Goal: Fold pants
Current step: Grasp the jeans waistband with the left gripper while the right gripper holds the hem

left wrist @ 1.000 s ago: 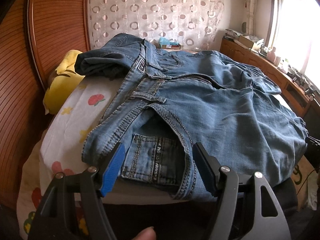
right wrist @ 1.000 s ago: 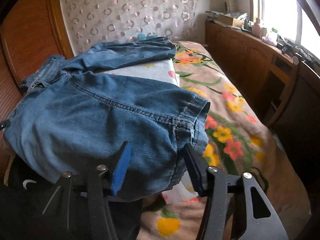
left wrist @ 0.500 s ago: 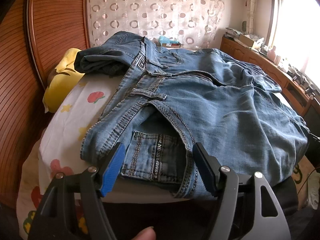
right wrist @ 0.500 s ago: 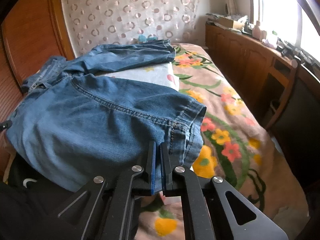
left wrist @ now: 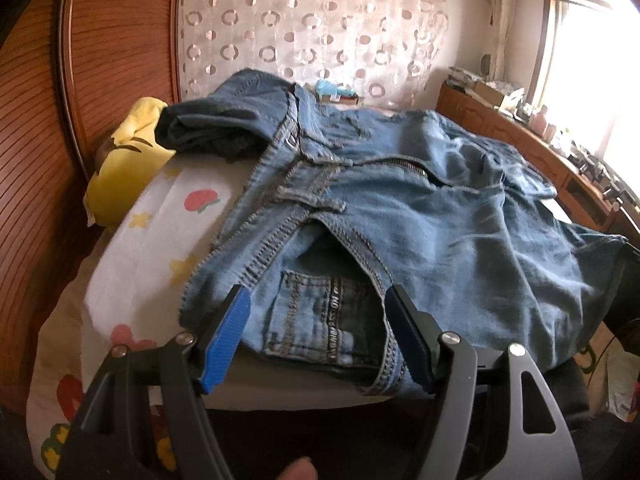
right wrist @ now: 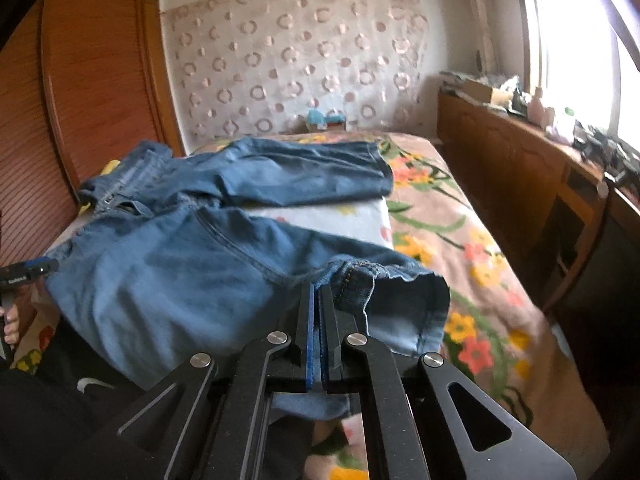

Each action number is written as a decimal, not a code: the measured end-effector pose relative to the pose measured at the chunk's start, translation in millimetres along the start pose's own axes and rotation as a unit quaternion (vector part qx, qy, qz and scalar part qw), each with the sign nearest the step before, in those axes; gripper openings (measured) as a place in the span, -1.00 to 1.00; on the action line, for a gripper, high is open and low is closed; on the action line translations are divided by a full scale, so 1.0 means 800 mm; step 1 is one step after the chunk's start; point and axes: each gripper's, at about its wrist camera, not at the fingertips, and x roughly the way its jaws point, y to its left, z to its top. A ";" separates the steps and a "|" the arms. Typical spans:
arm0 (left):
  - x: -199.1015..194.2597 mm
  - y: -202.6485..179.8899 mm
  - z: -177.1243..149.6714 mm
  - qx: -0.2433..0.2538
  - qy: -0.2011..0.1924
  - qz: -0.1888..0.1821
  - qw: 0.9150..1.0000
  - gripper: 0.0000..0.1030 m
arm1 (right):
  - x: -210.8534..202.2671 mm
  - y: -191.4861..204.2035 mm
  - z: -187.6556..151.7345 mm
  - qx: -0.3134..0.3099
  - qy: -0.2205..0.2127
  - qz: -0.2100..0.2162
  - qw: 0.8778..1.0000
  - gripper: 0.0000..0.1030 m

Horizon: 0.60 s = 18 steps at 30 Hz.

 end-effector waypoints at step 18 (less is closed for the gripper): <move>0.008 0.070 -0.008 -0.059 0.020 0.025 0.998 -0.08 | 0.019 0.009 0.019 -0.025 0.001 -0.013 1.000 -1.00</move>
